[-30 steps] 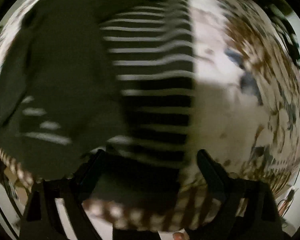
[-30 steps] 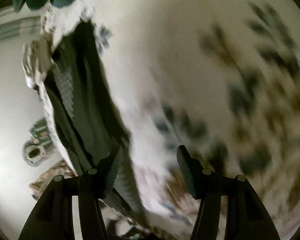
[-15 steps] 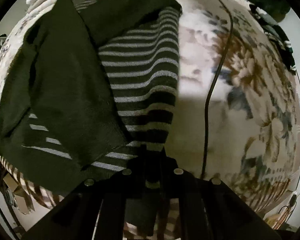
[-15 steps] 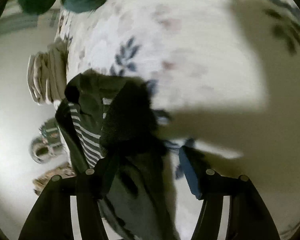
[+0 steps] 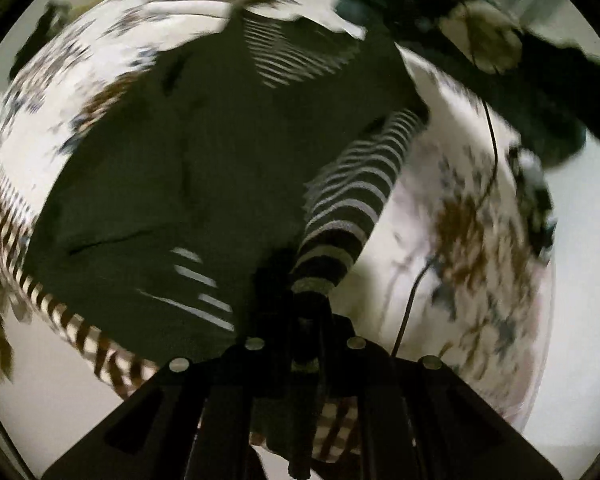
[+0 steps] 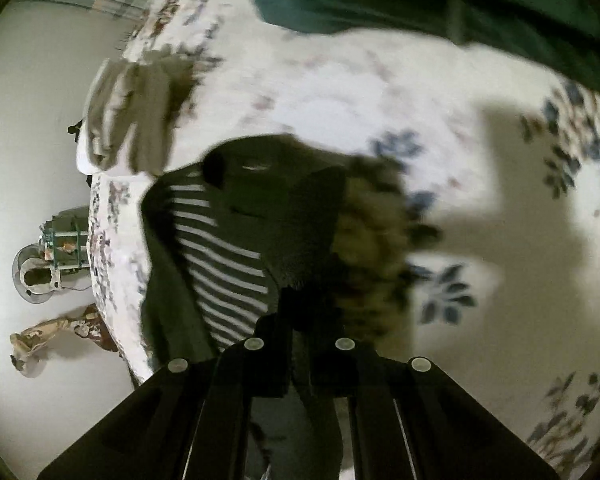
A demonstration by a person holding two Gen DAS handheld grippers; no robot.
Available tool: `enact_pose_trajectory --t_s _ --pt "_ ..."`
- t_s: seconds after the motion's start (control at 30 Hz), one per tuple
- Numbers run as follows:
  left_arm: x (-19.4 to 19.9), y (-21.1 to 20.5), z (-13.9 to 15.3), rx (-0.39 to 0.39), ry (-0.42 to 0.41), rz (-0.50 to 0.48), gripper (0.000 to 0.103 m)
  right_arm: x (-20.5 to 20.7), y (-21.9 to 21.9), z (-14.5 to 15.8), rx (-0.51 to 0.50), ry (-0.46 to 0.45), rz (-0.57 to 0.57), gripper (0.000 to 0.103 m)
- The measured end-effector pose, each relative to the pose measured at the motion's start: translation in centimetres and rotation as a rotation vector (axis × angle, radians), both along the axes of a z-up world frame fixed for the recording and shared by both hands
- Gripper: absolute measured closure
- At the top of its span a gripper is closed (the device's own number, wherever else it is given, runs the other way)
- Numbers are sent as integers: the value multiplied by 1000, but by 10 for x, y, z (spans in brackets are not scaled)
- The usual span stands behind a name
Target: Fold small clothes
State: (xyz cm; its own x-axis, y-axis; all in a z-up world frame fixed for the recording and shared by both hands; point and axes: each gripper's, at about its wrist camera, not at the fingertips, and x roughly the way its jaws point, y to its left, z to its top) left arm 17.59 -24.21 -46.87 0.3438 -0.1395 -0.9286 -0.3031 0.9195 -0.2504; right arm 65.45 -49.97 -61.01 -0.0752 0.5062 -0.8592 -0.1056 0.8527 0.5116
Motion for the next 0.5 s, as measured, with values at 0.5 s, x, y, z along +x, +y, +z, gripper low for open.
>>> enact_pose_trajectory --t_s 0.5 --pt "-51 262 -28 -317 -65 348 96 1 322 25 -217 -55 24 97"
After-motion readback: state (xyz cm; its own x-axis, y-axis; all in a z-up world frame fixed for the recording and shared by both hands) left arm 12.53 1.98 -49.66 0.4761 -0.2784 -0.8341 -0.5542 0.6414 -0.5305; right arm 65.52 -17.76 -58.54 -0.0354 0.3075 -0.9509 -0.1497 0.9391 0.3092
